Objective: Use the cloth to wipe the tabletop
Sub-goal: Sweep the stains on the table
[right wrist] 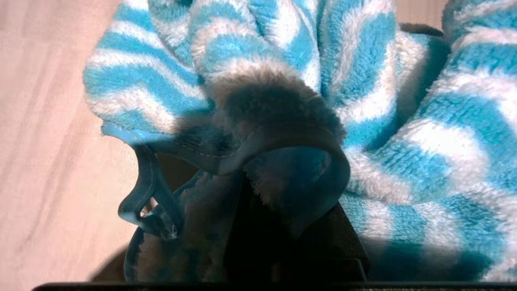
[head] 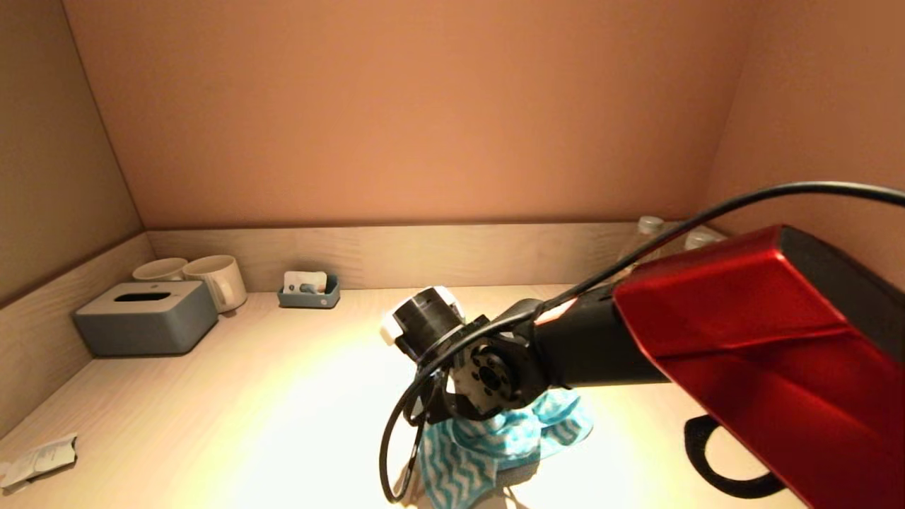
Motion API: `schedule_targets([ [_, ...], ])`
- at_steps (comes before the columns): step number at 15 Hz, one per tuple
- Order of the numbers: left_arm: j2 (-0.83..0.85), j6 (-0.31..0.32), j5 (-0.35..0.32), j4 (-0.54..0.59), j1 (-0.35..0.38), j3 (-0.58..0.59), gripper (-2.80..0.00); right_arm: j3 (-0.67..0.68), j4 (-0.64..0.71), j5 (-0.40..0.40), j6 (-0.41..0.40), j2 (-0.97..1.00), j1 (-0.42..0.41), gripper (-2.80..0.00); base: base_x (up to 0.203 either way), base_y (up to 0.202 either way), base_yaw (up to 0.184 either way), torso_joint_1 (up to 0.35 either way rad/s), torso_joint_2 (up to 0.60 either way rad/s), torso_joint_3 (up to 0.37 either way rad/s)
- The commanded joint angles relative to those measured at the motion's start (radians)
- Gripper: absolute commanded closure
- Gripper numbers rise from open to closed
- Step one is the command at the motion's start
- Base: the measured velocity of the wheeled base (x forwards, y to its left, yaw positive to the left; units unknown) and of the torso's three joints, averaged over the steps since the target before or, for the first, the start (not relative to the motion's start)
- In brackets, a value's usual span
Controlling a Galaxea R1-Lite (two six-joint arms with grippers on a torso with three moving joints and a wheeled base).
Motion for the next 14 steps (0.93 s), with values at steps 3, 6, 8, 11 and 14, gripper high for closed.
schedule_targets([
  [3, 0.000, 0.000, 0.001, 0.000, 0.001, 0.000, 0.00, 0.094, -0.001, -0.013, 0.024, -0.177, 0.019, 0.00, 0.000, 0.000, 0.000, 0.000, 0.00, 0.000],
  [6, 0.000, 0.000, -0.001, 0.000, 0.001, 0.000, 0.00, 0.131, -0.002, -0.091, 0.025, -0.279, -0.003, 0.00, 0.000, 0.000, 0.000, 0.000, 0.00, 0.000],
  [8, 0.000, 0.000, -0.001, 0.000, 0.001, 0.000, 0.00, 0.140, -0.002, -0.134, 0.018, -0.371, -0.049, 0.00, 0.000, 0.000, 0.000, 0.000, 0.00, 0.000],
  [11, 0.000, 0.000, 0.001, 0.000, 0.001, 0.000, 0.00, 0.147, 0.000, -0.190, -0.005, -0.495, -0.181, 0.00, 0.000, 0.000, 0.000, 0.000, 0.00, 0.000],
  [14, 0.000, 0.000, -0.001, 0.000, 0.001, 0.000, 0.00, 0.169, -0.001, -0.203, -0.050, -0.620, -0.336, 0.00, 0.000, 0.000, 0.000, 0.000, 0.00, 0.000],
])
